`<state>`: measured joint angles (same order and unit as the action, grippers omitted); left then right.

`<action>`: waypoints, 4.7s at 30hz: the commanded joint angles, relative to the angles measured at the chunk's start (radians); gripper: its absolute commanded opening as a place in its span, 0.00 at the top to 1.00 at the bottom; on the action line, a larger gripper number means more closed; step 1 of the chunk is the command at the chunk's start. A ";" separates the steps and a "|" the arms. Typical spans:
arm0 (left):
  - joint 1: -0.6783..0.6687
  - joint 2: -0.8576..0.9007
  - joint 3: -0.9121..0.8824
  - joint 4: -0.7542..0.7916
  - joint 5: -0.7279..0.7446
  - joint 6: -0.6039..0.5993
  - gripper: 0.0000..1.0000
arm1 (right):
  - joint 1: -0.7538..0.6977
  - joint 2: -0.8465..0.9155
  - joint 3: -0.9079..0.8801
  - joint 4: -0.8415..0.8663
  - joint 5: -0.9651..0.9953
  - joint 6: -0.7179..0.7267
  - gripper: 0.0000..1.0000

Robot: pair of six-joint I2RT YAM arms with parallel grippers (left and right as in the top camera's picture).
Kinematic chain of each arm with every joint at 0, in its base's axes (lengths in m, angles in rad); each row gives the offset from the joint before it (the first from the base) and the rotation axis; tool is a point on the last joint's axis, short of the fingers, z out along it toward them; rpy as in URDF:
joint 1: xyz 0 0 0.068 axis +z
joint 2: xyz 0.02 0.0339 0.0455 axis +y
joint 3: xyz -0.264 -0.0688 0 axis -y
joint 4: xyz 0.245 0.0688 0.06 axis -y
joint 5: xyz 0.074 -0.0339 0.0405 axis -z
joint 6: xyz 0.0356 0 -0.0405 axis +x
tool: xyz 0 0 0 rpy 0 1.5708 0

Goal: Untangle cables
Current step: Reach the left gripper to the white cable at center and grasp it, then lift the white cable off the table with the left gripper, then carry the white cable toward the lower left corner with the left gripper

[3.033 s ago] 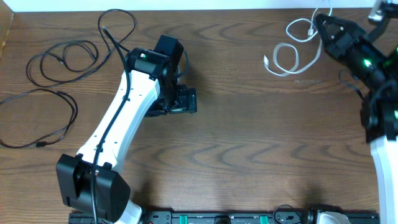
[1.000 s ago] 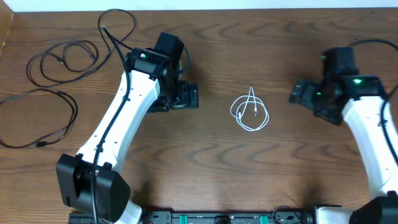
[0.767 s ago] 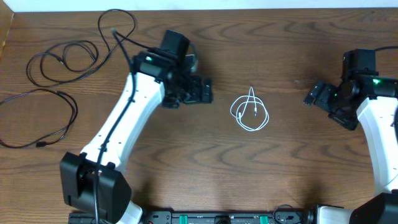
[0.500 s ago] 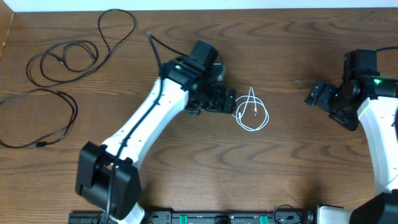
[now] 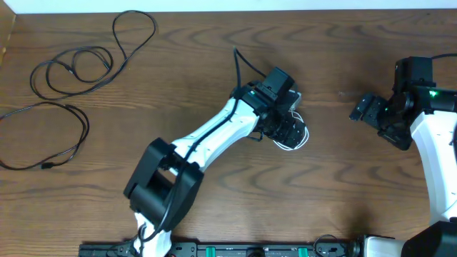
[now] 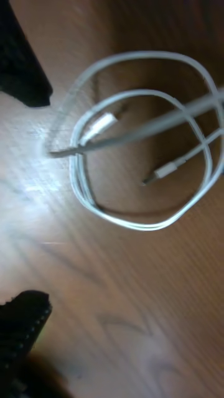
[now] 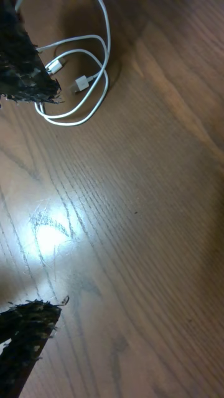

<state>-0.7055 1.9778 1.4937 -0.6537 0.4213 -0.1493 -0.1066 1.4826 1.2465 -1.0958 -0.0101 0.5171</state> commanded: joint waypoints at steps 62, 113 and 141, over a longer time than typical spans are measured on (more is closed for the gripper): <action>-0.176 0.192 -0.049 0.080 -0.302 0.243 0.64 | -0.006 -0.014 0.003 0.000 0.004 -0.010 0.01; 0.722 -0.801 -0.021 -0.299 -0.303 -0.141 0.93 | -0.006 -0.014 0.003 0.000 0.004 -0.010 0.01; 1.583 -0.402 -0.035 -0.295 -0.623 -0.509 0.92 | -0.006 -0.014 0.003 0.000 0.004 -0.010 0.01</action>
<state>0.8341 1.5101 1.4643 -0.9676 -0.1581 -0.6384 -0.1066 1.4826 1.2465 -1.0954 -0.0101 0.5144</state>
